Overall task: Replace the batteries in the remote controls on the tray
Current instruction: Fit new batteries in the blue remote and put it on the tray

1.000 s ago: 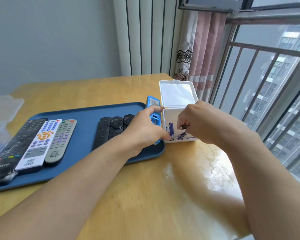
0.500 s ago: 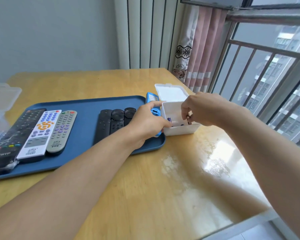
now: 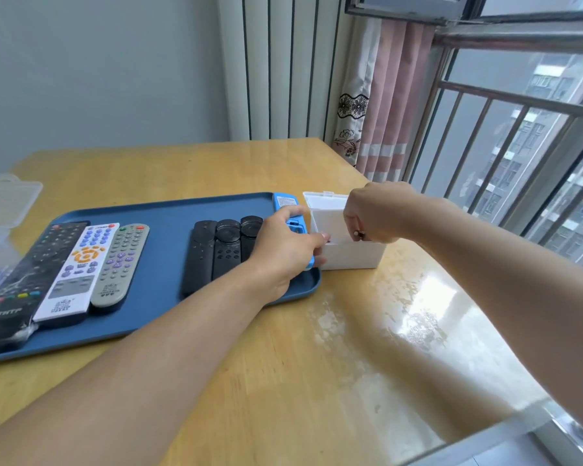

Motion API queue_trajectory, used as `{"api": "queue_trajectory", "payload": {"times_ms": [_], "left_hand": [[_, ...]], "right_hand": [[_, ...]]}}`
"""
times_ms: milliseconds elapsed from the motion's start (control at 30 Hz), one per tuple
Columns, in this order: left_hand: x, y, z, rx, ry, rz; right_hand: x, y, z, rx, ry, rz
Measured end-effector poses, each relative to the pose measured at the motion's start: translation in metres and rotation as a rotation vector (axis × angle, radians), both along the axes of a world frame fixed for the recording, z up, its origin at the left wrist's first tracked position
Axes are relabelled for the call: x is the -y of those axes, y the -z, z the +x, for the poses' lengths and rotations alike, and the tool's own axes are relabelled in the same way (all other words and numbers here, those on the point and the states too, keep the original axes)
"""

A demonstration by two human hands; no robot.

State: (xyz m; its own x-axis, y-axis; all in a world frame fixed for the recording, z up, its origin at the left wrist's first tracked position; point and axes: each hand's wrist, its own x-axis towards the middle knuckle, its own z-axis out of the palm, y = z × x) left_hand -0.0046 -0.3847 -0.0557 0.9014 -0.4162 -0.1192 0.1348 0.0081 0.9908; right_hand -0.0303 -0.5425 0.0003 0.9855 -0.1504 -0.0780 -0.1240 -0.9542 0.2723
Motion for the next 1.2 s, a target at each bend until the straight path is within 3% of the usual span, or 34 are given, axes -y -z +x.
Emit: {"api": "queue_trajectory", "payload": {"times_ms": [233,500,600,833,1033,1200], "left_hand": [[0.002,-0.002,-0.009,-0.092,-0.046,-0.087],[0.004,-0.002,-0.016,0.0,-0.132,-0.094],[0.006,-0.002,-0.021,0.046,-0.141,-0.096],[0.008,-0.002,-0.025,0.037,-0.144,-0.108],[0.008,-0.004,-0.025,-0.01,-0.157,-0.134],[0.003,-0.006,-0.018,-0.104,-0.136,-0.14]], "right_hand": [[0.001,0.004,-0.014,0.041,0.032,-0.029],[-0.02,0.001,-0.035,0.158,-0.108,-0.26],[-0.026,0.001,-0.041,0.082,-0.205,-0.304],[-0.014,-0.009,-0.024,-0.222,-0.097,-0.275],[-0.009,-0.008,-0.004,-0.235,-0.332,-0.484],[-0.001,-0.009,0.015,-0.175,-0.33,-0.336]]}}
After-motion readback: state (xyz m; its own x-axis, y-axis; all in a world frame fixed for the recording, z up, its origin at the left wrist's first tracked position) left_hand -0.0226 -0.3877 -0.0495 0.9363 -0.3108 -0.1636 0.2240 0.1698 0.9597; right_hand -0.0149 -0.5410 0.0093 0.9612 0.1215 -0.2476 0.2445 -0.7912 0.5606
